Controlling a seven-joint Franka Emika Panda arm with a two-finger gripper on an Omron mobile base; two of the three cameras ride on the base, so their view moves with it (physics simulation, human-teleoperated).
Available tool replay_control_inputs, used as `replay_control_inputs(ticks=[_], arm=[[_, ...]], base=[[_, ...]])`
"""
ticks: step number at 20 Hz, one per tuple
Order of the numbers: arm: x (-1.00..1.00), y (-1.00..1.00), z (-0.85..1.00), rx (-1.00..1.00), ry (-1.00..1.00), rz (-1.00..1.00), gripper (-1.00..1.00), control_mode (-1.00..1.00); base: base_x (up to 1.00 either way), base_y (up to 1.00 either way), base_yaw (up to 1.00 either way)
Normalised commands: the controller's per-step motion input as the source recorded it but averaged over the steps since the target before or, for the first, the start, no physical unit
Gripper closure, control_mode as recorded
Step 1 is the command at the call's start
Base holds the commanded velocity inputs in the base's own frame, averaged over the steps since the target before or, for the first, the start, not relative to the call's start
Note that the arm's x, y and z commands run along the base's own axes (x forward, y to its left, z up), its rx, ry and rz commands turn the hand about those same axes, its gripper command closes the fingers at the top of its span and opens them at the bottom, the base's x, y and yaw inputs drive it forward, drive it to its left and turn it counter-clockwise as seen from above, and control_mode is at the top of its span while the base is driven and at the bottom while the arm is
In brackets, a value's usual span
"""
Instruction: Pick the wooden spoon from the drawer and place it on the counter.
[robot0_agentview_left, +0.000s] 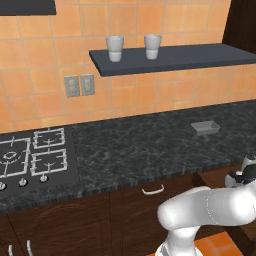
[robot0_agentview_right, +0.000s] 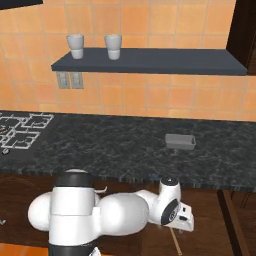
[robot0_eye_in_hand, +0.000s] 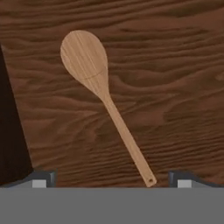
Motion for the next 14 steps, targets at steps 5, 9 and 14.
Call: replay_control_inputs(ticks=[5, 9, 14], arm=[[0.0, -0.28, -0.38, 0.0, 0.04, 0.11, -1.0, -1.0], [0.02, -0.28, -0.4, 0.0, 0.03, 0.12, -1.0, -1.0], [0.17, -0.13, -0.5, 0.0, 0.05, 0.12, -1.0, -1.0]], base=[[0.0, 0.0, 0.0], [0.0, 0.0, 0.0], [0.0, 0.0, 0.0]])
